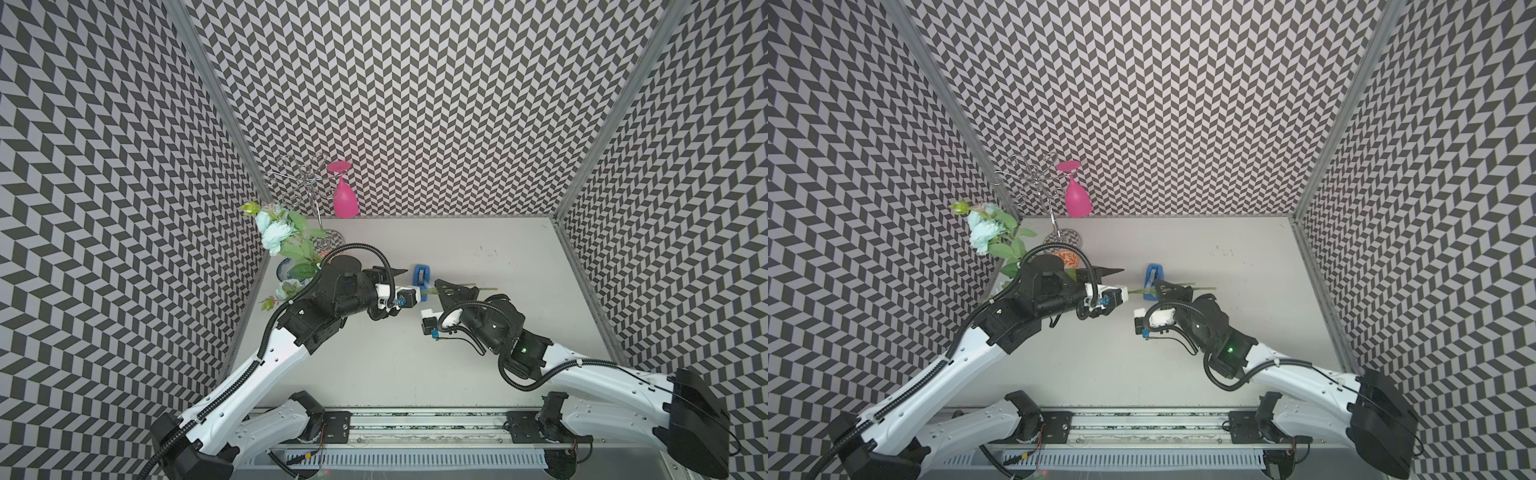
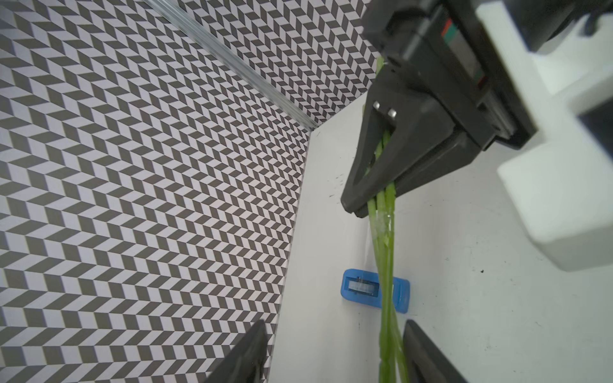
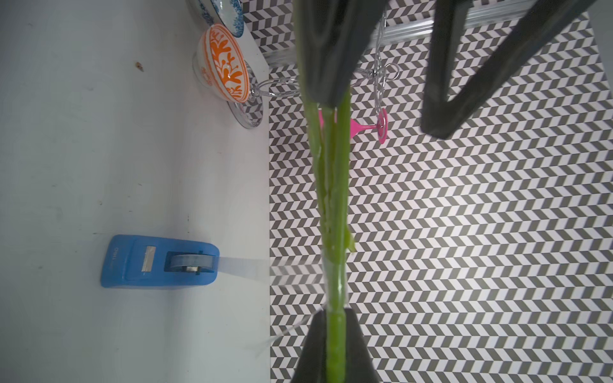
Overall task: Wrap bouquets with tape
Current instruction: Wrap the tape around the bouquet.
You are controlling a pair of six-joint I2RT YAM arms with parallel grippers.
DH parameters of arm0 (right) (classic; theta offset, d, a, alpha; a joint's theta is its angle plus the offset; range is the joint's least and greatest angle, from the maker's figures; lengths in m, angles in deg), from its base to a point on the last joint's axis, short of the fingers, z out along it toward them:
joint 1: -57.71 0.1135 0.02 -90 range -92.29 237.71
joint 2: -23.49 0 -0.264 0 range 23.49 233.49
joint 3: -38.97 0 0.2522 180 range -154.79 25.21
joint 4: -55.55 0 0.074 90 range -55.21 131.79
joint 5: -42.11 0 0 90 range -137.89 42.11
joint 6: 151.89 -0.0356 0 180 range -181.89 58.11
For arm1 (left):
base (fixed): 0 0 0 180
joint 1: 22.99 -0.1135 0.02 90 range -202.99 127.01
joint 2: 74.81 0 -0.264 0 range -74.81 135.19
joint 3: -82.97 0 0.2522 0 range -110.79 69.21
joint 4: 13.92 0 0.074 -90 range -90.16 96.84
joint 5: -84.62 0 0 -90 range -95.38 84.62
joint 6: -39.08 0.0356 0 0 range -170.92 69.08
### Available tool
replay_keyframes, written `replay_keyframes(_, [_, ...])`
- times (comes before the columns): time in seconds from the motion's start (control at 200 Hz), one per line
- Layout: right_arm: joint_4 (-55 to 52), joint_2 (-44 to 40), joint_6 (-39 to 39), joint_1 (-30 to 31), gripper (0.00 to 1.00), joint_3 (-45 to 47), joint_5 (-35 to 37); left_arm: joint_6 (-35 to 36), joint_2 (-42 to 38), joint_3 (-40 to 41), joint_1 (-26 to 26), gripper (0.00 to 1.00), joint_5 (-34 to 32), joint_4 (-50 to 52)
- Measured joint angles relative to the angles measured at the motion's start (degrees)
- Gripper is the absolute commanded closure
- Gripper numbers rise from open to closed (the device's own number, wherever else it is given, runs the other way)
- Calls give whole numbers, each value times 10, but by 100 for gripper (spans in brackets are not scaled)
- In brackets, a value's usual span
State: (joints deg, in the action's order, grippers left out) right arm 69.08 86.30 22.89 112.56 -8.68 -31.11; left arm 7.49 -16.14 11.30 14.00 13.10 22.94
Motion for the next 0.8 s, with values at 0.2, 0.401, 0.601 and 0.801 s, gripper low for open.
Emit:
replay_keyframes(0.2, [28, 2, 30, 21, 100, 14, 35, -1, 18, 5, 0, 40, 1, 11])
replay_keyframes(0.401, [69, 3, 68, 53, 100, 52, 70, -2, 21, 42, 1, 51, -15, 11])
replay_keyframes(0.601, [79, 3, 71, 68, 95, 63, 93, -2, 20, 77, 4, 89, -26, -2])
replay_keyframes(0.801, [54, 2, 7, 75, 77, 61, 94, 2, 14, 99, 6, 100, -43, -11])
